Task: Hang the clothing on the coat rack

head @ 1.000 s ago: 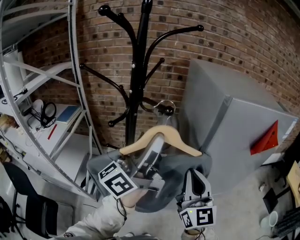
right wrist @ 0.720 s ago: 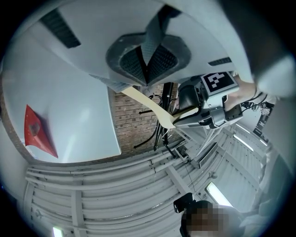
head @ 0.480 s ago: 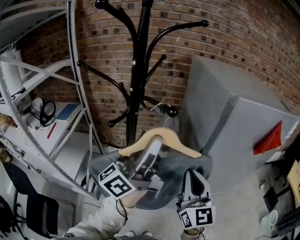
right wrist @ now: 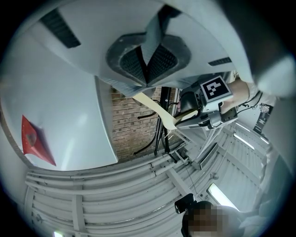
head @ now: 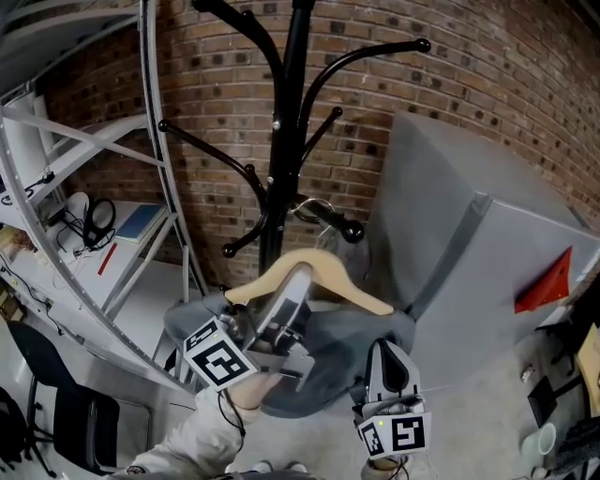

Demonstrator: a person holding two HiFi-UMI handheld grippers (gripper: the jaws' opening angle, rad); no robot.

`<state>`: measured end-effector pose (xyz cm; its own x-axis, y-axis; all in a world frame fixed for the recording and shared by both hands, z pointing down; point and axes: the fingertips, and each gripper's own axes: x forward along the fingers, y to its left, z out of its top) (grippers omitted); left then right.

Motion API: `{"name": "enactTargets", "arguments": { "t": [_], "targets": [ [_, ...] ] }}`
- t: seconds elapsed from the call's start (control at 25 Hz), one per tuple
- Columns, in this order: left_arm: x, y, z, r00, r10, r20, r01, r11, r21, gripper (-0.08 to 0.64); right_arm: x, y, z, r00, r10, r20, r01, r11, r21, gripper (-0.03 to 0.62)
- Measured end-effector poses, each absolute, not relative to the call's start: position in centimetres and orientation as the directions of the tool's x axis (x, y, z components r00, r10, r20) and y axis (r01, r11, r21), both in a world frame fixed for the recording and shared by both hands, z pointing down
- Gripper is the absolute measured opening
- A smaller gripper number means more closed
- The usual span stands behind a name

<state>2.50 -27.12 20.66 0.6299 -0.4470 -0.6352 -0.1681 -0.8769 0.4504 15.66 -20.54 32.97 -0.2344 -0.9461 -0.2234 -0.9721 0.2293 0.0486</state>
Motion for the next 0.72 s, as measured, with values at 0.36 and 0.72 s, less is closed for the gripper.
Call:
{"name": "enactTargets", "arguments": {
  "t": [0.36,0.72],
  "targets": [
    [1.6,-29.5,22.3,0.639,-0.479,-0.601,-0.249,-0.869,0.428,0.098,13.6,-21.7,34.0,-0.246,-0.948,-0.203,-0.969,0.245,0.031,0.021],
    [0.6,-33.1,24.2,0.578,-0.555,-0.598,-0.287,-0.824,0.488,0.097,14.2,-22.4,34.9,-0.24,-0.953,-0.185,-0.97,0.241,0.017,0.021]
  ]
}}
